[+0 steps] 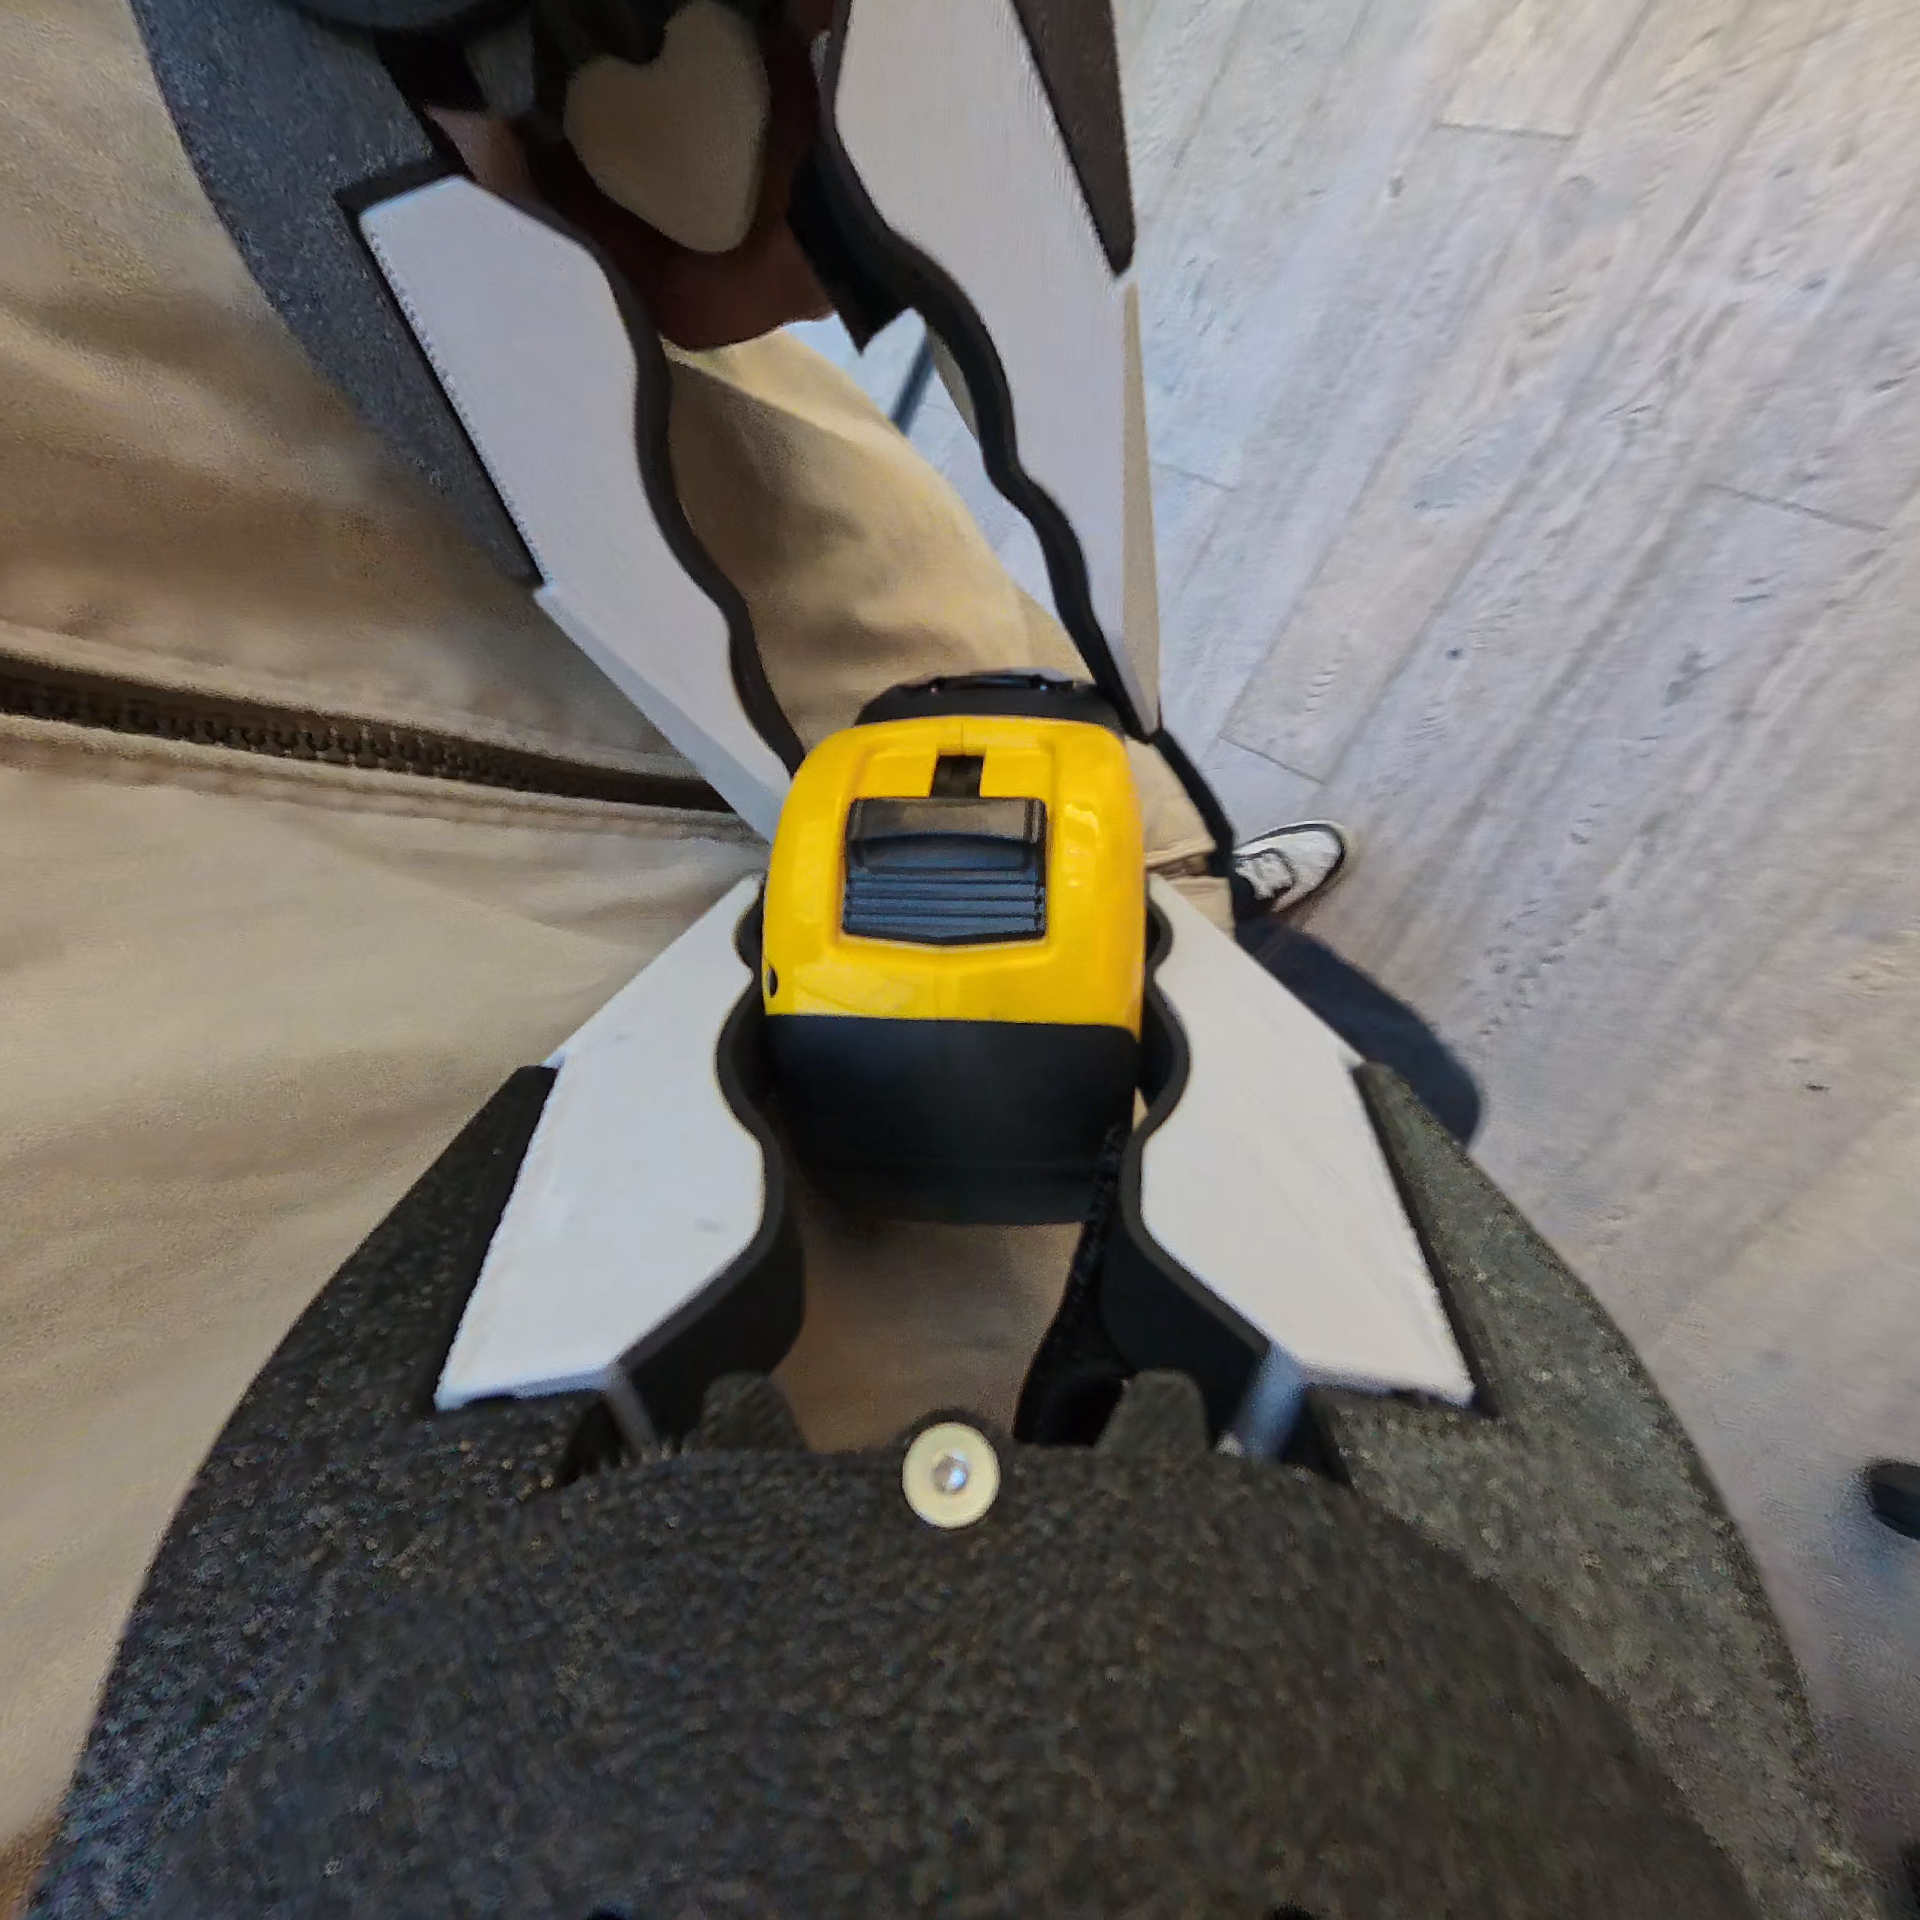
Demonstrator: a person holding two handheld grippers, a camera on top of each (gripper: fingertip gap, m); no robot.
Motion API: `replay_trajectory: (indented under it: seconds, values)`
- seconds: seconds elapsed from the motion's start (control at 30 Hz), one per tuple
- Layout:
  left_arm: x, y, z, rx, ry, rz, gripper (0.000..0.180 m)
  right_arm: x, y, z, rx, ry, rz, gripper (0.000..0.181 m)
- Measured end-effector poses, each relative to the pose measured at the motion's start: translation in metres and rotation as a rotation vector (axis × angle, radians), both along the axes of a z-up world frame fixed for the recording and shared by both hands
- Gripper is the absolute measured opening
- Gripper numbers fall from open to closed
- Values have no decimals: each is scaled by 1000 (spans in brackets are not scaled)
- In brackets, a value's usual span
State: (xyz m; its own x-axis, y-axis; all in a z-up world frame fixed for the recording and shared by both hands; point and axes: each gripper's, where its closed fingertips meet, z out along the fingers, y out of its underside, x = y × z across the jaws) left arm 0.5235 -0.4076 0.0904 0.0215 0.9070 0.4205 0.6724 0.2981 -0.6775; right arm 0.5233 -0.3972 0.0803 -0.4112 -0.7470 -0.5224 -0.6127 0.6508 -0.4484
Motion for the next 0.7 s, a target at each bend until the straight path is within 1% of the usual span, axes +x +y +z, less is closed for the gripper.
replay_trajectory:
  seconds: [0.1,0.2,0.3,0.33,0.43,0.53,0.7]
  values:
    - [5,-28,-14,123,11,-10,56,3,-21,-17,138,-73,20,67]
    - [1,-68,-27,220,14,-2,50,-4,-60,-31,194,-154,-22,69]
    - [-13,-114,-45,274,-14,8,50,-16,-110,-48,183,-201,-50,68]
    - [-20,-132,-48,294,-8,20,50,-23,-128,-51,192,-215,-58,68]
    - [-50,-196,-51,332,32,43,50,-51,-194,-53,140,-270,-120,68]
    - [-92,-265,-41,315,55,43,50,-92,-265,-43,104,-290,-160,67]
    - [-165,-394,15,149,169,45,50,-165,-395,11,-84,-232,-130,67]
